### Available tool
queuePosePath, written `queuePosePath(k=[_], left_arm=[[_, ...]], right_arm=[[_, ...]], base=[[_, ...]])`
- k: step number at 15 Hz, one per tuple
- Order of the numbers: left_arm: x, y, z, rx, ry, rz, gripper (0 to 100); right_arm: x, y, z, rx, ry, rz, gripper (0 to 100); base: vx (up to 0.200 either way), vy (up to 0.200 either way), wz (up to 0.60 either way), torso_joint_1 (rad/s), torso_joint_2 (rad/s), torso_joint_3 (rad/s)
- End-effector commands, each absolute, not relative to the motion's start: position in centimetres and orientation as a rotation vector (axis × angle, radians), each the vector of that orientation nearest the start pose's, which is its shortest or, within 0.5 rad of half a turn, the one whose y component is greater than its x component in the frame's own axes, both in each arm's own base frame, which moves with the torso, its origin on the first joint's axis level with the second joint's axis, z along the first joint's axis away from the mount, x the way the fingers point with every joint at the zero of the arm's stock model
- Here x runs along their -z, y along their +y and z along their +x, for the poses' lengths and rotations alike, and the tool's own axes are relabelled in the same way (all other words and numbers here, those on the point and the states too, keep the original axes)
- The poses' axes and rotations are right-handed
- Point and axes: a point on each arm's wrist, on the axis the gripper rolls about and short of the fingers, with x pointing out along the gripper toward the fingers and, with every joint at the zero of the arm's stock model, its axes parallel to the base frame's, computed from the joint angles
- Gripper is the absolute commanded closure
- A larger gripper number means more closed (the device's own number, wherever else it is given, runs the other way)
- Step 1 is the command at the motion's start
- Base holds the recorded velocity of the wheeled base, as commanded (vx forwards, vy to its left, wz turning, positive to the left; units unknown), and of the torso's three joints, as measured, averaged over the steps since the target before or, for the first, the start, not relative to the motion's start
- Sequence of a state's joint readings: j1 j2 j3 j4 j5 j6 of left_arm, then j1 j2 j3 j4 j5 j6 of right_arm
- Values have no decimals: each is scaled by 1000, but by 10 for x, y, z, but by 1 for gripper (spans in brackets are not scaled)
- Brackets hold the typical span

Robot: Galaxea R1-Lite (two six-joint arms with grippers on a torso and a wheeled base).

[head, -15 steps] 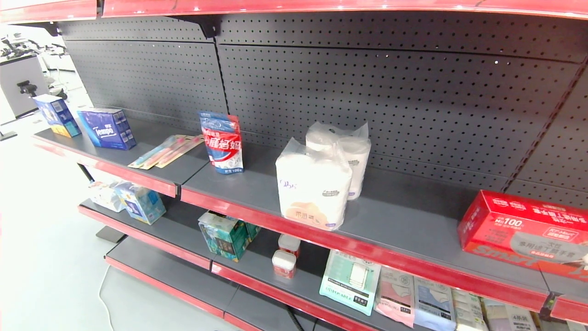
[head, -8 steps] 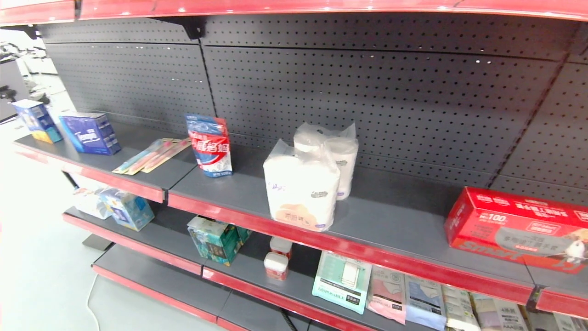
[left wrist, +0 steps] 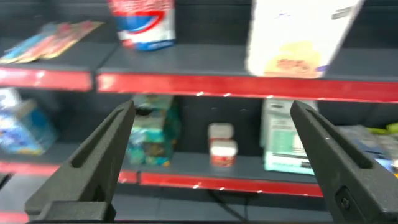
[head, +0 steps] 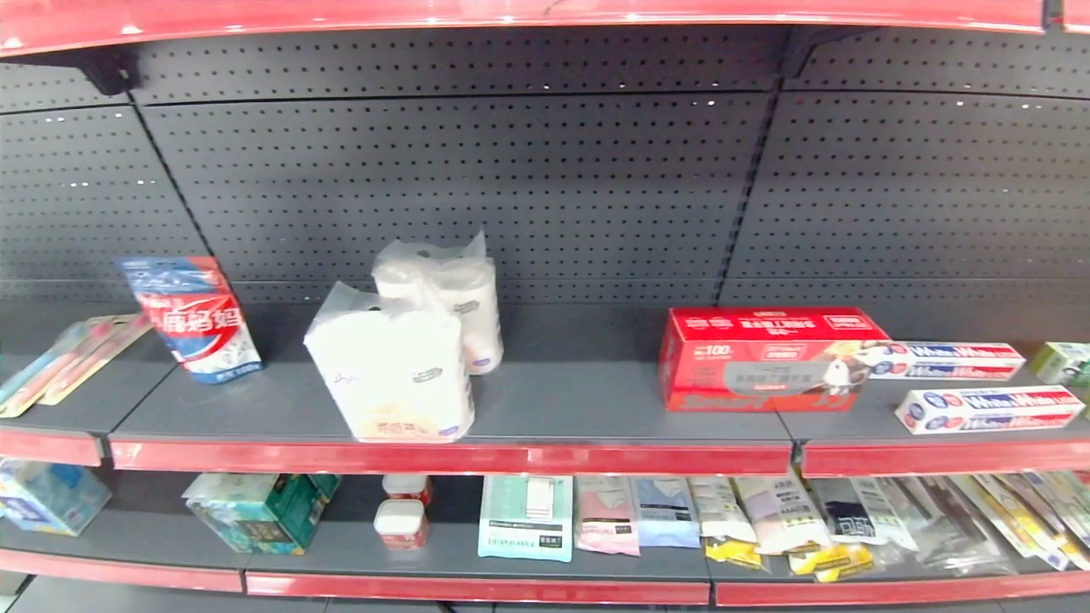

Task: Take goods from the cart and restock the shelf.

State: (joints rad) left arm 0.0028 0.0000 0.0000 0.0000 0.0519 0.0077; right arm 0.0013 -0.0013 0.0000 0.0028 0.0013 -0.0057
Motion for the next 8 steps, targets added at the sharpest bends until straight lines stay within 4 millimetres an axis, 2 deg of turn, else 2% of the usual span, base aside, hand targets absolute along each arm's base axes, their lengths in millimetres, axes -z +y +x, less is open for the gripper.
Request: queuePosePath(k=[1, 5, 8], left_arm=[[-75, 1, -23, -55, 0, 8, 0], [-75, 1, -23, -55, 0, 8, 0], [-75, 1, -23, -54, 0, 8, 0]], right_arm=[[-75, 0, -23, -3, 5, -6, 0], [-75, 0, -23, -3, 3, -6, 0], [-75, 0, -23, -5, 5, -8, 0]], base=[[0, 0, -600, -2, 2, 2], [0, 0, -600, 2, 4, 2], [0, 0, 0, 0, 0, 0]])
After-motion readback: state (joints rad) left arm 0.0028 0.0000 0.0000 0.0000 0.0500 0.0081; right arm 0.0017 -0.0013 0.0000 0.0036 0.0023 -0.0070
